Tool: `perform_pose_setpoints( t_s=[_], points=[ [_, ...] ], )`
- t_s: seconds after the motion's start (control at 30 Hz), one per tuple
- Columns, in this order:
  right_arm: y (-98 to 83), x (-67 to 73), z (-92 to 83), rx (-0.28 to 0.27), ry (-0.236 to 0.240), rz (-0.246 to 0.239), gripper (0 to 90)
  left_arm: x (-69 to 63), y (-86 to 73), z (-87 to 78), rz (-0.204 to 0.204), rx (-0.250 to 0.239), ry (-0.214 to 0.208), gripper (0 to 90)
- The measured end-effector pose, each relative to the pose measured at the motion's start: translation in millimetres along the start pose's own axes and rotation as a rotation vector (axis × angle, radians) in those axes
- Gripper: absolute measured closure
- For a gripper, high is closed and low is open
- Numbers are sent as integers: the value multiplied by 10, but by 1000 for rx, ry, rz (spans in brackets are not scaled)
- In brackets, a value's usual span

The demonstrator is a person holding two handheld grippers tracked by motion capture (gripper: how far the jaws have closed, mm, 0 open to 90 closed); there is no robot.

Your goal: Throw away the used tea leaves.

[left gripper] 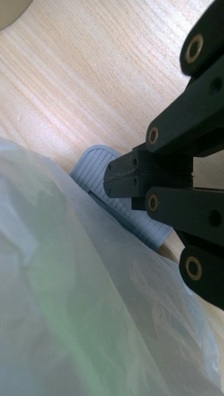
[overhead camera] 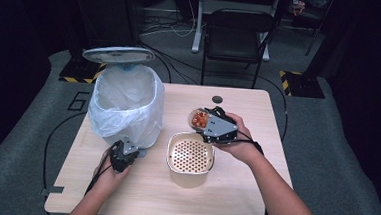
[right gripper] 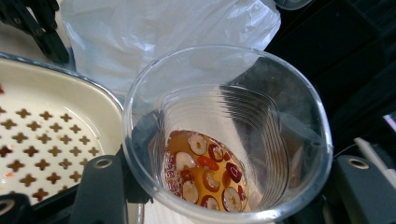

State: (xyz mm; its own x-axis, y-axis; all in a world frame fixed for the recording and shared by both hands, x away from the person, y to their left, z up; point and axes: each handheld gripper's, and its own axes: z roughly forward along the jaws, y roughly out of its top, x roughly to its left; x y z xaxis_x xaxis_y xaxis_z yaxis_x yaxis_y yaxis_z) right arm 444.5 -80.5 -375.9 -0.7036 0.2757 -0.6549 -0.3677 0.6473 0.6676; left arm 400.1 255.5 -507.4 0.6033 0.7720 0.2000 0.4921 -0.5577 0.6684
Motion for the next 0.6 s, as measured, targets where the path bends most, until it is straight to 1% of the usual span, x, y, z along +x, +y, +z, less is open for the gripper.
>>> perform_pose_setpoints(
  t_s=[0.03, 0.1, 0.13, 0.17, 0.2, 0.23, 0.3, 0.33, 0.37, 0.4, 0.43, 0.53, 0.57, 0.6],
  points=[
    [0, 0, 0, 0, 0, 0, 382, 0, 0, 0, 0, 0, 0, 900],
    [10, 25, 2, 2, -7, -21, 385, 1, 1, -1, -2, 2, -3, 900],
    [21, 54, 0, 16, -19, -59, 393, 2, 1, -1, -1, 2, -3, 900],
    [21, 54, 0, 16, -19, -59, 393, 2, 1, -1, -1, 2, -3, 900],
    [32, 76, -2, 14, -30, -100, 405, -1, 0, 0, -1, 0, -1, 900],
    [32, 76, -2, 14, -30, -100, 405, -1, 0, 0, -1, 0, -1, 900],
    [41, 103, -14, 11, -37, -118, 414, -2, 0, 0, -1, 0, -1, 900],
    [50, 134, -23, 9, -43, -134, 421, -1, 0, 0, -1, 0, -2, 900],
    [50, 134, -23, 9, -43, -134, 421, -1, 0, 0, -1, 0, -2, 900],
    [49, 163, -32, 6, -50, -154, 427, -2, 0, 0, -1, 0, -2, 900],
    [49, 163, -32, 6, -50, -154, 427, -2, 0, 0, -1, 0, -2, 900],
    [40, 201, -31, 17, -64, -195, 429, -2, 0, 0, -1, 0, -1, 900],
    [39, 208, -33, 22, -76, -224, 428, -2, 0, 1, -1, 0, -1, 900],
    [37, 223, -30, 28, -77, -223, 428, -2, 0, 1, -1, 0, -1, 900]
  ],
)
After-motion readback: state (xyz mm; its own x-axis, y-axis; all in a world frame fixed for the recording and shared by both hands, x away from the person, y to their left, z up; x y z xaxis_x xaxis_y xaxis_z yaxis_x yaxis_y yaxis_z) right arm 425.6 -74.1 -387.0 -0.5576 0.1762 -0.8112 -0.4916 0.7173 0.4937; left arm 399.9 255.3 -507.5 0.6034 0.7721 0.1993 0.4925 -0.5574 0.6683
